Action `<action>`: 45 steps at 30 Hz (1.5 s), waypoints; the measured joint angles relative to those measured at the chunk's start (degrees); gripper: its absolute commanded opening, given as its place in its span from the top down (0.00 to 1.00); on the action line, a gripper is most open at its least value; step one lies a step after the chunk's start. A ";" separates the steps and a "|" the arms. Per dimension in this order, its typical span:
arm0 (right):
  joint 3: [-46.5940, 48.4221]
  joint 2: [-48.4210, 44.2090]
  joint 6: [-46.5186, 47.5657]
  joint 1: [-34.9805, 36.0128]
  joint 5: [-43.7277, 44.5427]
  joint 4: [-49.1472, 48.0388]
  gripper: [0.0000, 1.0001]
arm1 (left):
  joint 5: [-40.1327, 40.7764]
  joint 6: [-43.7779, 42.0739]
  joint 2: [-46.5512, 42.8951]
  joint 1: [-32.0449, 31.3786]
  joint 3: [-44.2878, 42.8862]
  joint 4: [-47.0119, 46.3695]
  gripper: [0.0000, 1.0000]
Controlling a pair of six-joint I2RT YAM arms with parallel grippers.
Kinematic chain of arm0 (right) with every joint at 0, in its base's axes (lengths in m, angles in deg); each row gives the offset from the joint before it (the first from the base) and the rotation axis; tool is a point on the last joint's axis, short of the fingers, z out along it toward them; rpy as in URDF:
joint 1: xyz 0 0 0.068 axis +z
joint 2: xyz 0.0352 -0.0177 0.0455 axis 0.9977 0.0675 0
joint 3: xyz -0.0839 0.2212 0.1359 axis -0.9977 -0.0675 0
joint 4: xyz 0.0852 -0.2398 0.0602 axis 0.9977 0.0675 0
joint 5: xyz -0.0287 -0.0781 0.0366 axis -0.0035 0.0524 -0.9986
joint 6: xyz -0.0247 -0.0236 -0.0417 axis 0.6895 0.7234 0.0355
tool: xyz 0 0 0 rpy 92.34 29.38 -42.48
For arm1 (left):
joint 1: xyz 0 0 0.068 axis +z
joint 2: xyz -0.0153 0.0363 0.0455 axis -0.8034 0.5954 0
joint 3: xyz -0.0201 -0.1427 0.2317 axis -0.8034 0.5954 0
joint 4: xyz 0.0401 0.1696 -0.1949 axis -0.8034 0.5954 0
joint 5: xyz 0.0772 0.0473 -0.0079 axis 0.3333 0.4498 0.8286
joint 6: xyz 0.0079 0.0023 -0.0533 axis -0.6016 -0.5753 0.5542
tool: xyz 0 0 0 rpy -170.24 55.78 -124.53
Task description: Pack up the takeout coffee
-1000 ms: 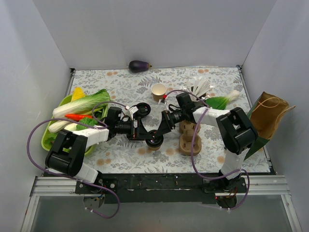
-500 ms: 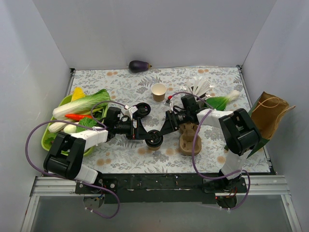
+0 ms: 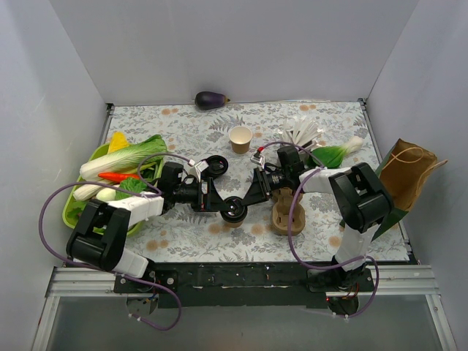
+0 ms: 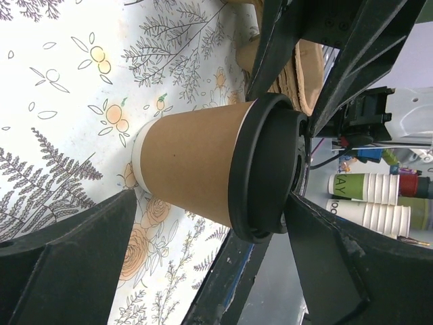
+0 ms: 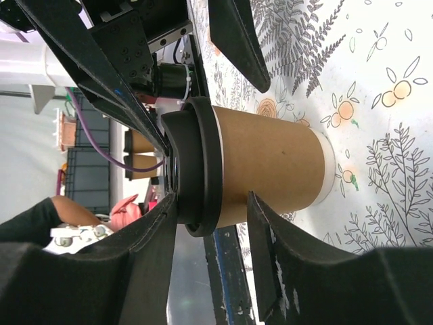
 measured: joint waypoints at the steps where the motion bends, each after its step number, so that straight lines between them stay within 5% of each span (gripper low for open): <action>1: -0.13 0.44 -0.87 -0.04 -0.39 -0.83 0.52 | -0.09 0.35 0.15 0.00 0.00 -0.02 0.12; 26: 2.12 3.98 -3.30 -0.46 -2.56 2.60 0.62 | -8.68 9.62 9.42 1.90 -2.03 0.96 0.16; 27: 2.29 4.17 -3.28 -0.48 -2.69 2.80 0.64 | -9.14 9.64 9.81 1.99 -2.19 1.05 0.16; 29: 2.60 4.50 -3.23 -0.48 -2.97 3.28 0.91 | -9.77 9.81 10.25 2.12 -2.29 1.07 0.16; 32: 2.95 4.68 -2.97 -0.48 -2.95 4.39 0.93 | -9.77 10.08 10.34 2.19 -2.29 1.18 0.16; 34: 3.26 4.81 -2.75 -0.48 -3.08 4.94 0.87 | -9.79 10.14 10.34 2.23 -2.32 1.44 0.16; 38: 3.48 4.85 -2.29 -0.46 -3.58 4.63 0.60 | -9.90 9.49 9.68 2.23 -2.23 0.61 0.11; 45: 1.60 2.75 -2.19 -0.39 -2.78 0.96 0.40 | -7.37 9.79 4.17 2.64 2.73 -6.69 0.08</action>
